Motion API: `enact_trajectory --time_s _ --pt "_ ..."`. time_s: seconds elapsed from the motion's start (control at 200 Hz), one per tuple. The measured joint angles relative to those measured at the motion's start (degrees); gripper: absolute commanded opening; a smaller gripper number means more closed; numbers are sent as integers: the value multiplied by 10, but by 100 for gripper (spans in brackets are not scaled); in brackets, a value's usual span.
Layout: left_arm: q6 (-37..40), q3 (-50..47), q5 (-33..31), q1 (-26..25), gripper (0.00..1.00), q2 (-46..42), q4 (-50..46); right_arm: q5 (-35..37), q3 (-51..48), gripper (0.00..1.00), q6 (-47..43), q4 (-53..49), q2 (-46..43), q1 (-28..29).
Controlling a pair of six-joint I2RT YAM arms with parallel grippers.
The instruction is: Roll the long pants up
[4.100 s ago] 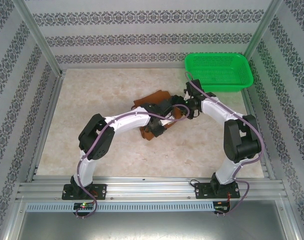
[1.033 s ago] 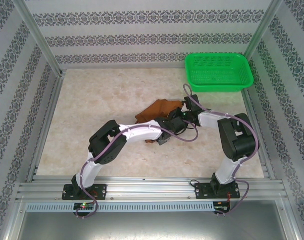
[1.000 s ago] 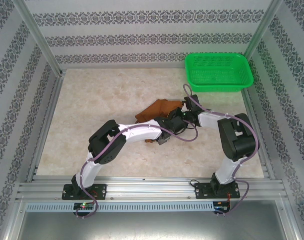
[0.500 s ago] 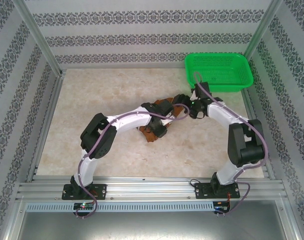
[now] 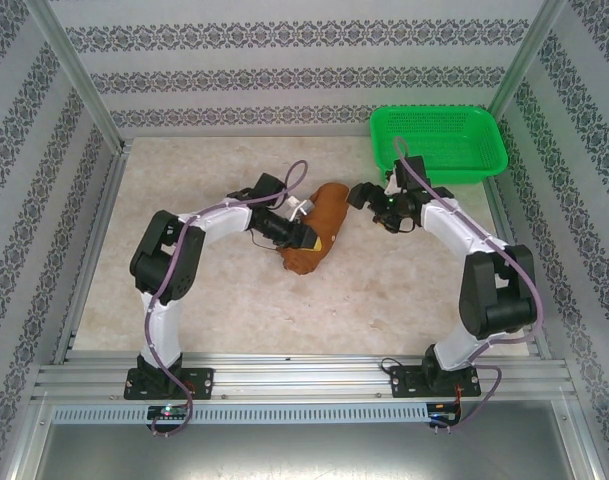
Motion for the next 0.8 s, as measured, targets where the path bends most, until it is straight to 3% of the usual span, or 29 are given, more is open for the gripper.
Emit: enact_trajectory --time_s 0.515,0.799 --pt "-279 -88 156 26 0 103 421 -15 61 98 -3 -5 123 102" --pt "-383 -111 191 45 0 135 574 -1 167 98 -19 -75 206 122"
